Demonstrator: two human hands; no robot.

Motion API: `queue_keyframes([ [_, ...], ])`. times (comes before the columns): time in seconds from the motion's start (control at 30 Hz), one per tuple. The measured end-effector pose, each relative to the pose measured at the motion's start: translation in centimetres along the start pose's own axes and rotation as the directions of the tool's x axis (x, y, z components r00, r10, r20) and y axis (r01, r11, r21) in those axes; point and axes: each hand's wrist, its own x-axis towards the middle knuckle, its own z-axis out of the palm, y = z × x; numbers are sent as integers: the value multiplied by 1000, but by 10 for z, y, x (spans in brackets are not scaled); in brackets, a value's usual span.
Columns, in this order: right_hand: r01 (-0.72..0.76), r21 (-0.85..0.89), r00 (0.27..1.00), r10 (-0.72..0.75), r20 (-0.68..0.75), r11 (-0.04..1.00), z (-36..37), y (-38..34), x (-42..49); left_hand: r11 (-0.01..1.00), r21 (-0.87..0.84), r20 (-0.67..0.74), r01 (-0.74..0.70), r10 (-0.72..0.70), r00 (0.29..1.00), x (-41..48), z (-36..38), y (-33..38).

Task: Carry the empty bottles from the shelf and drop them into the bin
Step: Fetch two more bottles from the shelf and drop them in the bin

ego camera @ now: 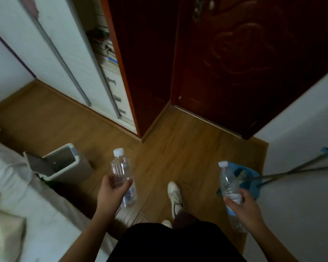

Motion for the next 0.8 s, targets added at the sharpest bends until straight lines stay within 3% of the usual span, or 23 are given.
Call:
queue_keyframes([
  [0.2,85,-97,986,-69,152,992,28,-97,81,996,17,-153,87,-83,985,50,-15,12],
  [0.37,273,-159,923,-212,320,949,84,-215,135,961,-25,-361,277,-267,894,69,-41,-12],
  [0.47,400,-224,839,-256,480,889,129,-283,154,909,-135,-442,394,-412,797,60,-49,-34],
  [0.6,602,-272,701,-333,631,751,194,-360,161,810,-342,-535,476,-584,610,39,-57,-41],
  [0.8,735,-250,561,-359,746,630,300,-436,134,655,-569,-523,497,-755,397,38,-82,-77],
])
